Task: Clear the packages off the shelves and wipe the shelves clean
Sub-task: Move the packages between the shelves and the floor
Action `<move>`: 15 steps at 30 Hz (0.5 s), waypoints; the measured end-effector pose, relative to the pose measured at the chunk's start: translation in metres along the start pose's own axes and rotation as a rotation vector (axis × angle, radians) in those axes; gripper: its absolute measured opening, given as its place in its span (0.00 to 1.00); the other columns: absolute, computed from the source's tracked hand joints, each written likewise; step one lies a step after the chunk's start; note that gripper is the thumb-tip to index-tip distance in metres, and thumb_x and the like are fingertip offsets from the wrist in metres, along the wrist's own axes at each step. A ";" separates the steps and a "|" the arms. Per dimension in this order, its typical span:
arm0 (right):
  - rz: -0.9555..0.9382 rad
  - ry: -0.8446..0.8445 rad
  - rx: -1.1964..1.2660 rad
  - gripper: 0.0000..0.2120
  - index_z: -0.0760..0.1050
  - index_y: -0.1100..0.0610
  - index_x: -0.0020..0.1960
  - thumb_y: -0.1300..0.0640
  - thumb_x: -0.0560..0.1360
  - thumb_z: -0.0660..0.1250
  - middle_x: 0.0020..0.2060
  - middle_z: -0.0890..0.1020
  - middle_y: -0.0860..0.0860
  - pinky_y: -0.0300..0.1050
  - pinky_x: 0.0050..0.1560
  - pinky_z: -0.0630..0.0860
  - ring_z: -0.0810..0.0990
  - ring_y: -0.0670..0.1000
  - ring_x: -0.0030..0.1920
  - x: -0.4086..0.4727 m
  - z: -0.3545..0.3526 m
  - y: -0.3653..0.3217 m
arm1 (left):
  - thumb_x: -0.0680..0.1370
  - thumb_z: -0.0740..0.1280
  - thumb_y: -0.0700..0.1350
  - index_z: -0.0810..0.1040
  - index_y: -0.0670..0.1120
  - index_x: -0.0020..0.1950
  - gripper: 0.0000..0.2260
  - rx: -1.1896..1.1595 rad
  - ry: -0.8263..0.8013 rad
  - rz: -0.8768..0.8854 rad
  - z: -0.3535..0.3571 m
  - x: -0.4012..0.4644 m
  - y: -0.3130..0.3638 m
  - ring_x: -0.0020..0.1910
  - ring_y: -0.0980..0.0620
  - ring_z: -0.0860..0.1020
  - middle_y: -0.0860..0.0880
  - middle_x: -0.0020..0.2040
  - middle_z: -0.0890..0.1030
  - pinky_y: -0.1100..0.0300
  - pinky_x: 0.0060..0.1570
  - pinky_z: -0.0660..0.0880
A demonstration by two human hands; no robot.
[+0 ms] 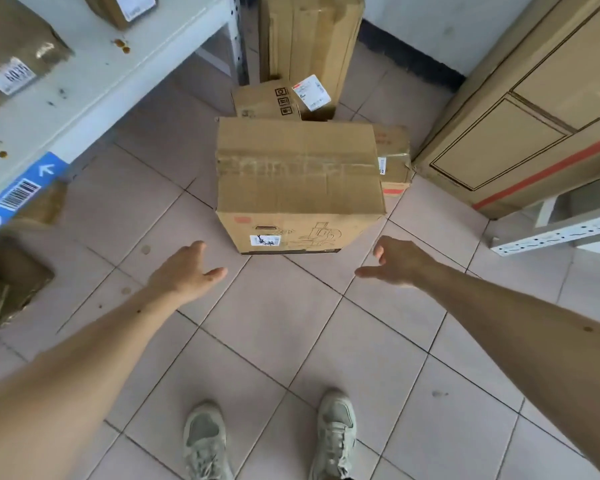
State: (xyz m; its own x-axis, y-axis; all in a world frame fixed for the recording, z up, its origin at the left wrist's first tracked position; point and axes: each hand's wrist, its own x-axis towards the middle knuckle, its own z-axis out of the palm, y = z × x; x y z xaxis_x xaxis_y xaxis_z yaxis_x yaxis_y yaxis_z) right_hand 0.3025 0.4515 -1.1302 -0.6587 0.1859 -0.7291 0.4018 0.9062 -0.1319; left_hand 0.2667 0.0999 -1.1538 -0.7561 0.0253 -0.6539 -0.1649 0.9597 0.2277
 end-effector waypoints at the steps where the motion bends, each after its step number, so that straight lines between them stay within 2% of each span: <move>1: 0.018 0.002 0.026 0.32 0.69 0.52 0.63 0.34 0.69 0.72 0.59 0.78 0.51 0.53 0.61 0.74 0.75 0.55 0.60 0.016 0.008 0.010 | 0.77 0.66 0.59 0.58 0.43 0.77 0.36 -0.032 0.020 -0.021 0.015 0.015 0.002 0.71 0.41 0.68 0.40 0.74 0.66 0.46 0.66 0.69; 4: 0.030 0.057 0.091 0.37 0.65 0.55 0.66 0.34 0.68 0.73 0.62 0.77 0.52 0.54 0.61 0.73 0.74 0.57 0.63 0.060 0.025 0.029 | 0.73 0.71 0.61 0.54 0.43 0.78 0.44 -0.141 0.066 -0.058 0.052 0.056 0.005 0.73 0.41 0.66 0.40 0.75 0.64 0.45 0.68 0.67; 7: -0.006 0.154 0.137 0.47 0.59 0.56 0.73 0.35 0.66 0.76 0.68 0.74 0.54 0.55 0.64 0.72 0.72 0.58 0.68 0.095 0.036 0.037 | 0.67 0.76 0.61 0.54 0.43 0.78 0.49 -0.235 0.124 -0.055 0.075 0.094 0.004 0.72 0.40 0.66 0.40 0.74 0.64 0.46 0.68 0.67; 10: -0.073 0.229 0.345 0.62 0.52 0.54 0.77 0.33 0.55 0.80 0.72 0.70 0.55 0.57 0.68 0.71 0.70 0.59 0.70 0.129 0.043 0.039 | 0.55 0.79 0.64 0.61 0.47 0.72 0.52 -0.376 0.162 0.001 0.089 0.128 -0.008 0.68 0.44 0.70 0.46 0.69 0.71 0.46 0.65 0.70; 11: -0.100 0.252 0.419 0.66 0.51 0.51 0.77 0.32 0.50 0.80 0.73 0.69 0.53 0.58 0.69 0.71 0.70 0.58 0.71 0.140 0.047 0.040 | 0.55 0.80 0.62 0.61 0.50 0.71 0.51 -0.433 0.172 0.038 0.095 0.139 -0.013 0.68 0.47 0.71 0.49 0.68 0.72 0.48 0.65 0.70; 13: -0.179 0.260 0.537 0.70 0.52 0.49 0.78 0.34 0.45 0.83 0.71 0.72 0.48 0.57 0.70 0.70 0.71 0.55 0.71 0.160 0.052 0.044 | 0.59 0.83 0.52 0.62 0.54 0.72 0.47 -0.505 0.200 0.137 0.104 0.159 -0.021 0.67 0.54 0.71 0.58 0.64 0.75 0.56 0.65 0.69; 15: -0.250 0.237 0.615 0.71 0.57 0.49 0.77 0.35 0.40 0.84 0.66 0.75 0.43 0.53 0.71 0.71 0.73 0.50 0.69 0.180 0.056 0.048 | 0.60 0.84 0.47 0.66 0.52 0.72 0.44 -0.535 0.239 0.235 0.105 0.172 -0.022 0.63 0.58 0.74 0.61 0.60 0.76 0.64 0.61 0.69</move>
State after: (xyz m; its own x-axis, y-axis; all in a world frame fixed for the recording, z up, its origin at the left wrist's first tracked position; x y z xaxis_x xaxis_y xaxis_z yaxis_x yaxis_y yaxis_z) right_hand 0.2391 0.5067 -1.3055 -0.8710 0.1408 -0.4707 0.4608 0.5665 -0.6832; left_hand 0.2068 0.1130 -1.3470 -0.9212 0.0959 -0.3772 -0.2242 0.6616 0.7155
